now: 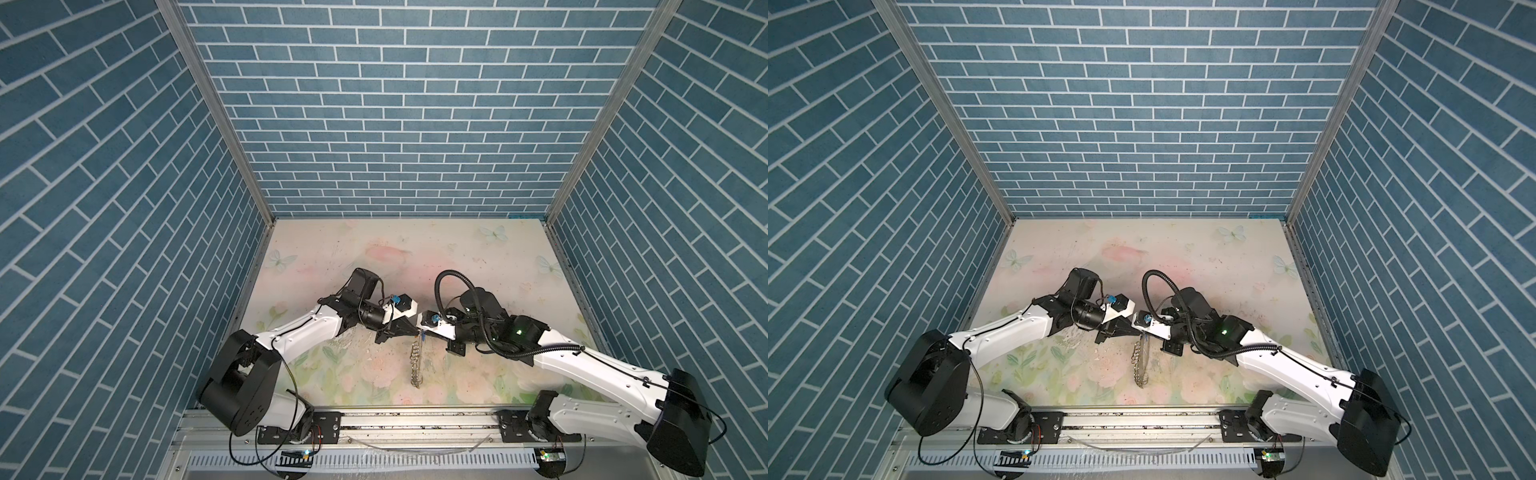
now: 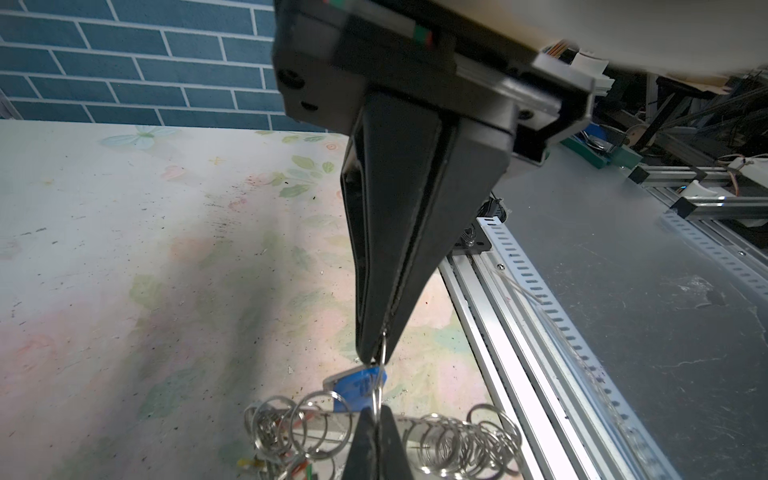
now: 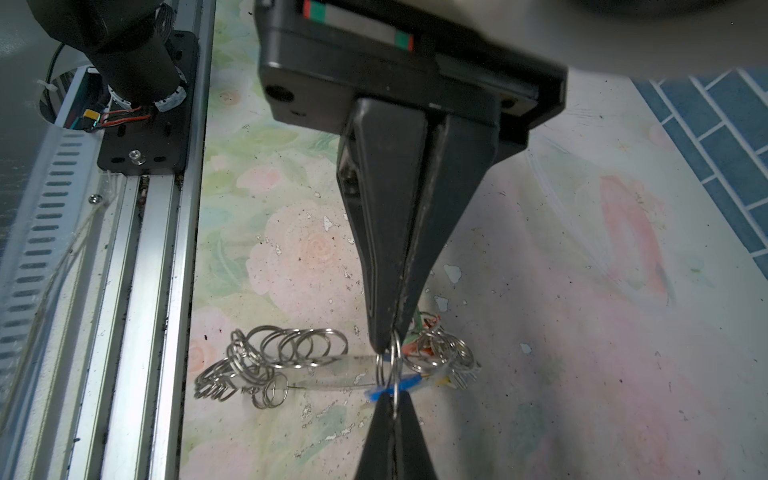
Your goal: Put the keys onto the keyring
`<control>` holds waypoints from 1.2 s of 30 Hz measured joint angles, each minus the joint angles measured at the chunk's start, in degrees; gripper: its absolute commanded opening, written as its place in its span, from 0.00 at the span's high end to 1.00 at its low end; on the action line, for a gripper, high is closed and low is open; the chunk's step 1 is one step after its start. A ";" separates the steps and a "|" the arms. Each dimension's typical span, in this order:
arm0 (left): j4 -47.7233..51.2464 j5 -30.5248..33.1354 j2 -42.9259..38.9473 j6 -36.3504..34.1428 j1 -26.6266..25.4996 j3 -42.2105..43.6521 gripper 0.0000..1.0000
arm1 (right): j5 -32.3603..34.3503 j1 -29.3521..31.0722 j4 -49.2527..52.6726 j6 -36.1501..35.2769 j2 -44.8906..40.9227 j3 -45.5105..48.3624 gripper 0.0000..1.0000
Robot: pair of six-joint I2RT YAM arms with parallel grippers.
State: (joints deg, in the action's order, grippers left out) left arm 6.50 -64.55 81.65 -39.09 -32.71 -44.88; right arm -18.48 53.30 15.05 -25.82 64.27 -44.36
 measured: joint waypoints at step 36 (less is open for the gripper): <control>1.57 2.16 0.55 -2.84 -0.59 -1.22 1.00 | -3.19 -1.18 -2.27 -7.08 -1.75 0.72 1.00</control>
State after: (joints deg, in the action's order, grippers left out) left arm 8.08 -62.39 82.19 -41.93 -33.30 -46.11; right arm -21.67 52.12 12.78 -32.91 62.52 -43.64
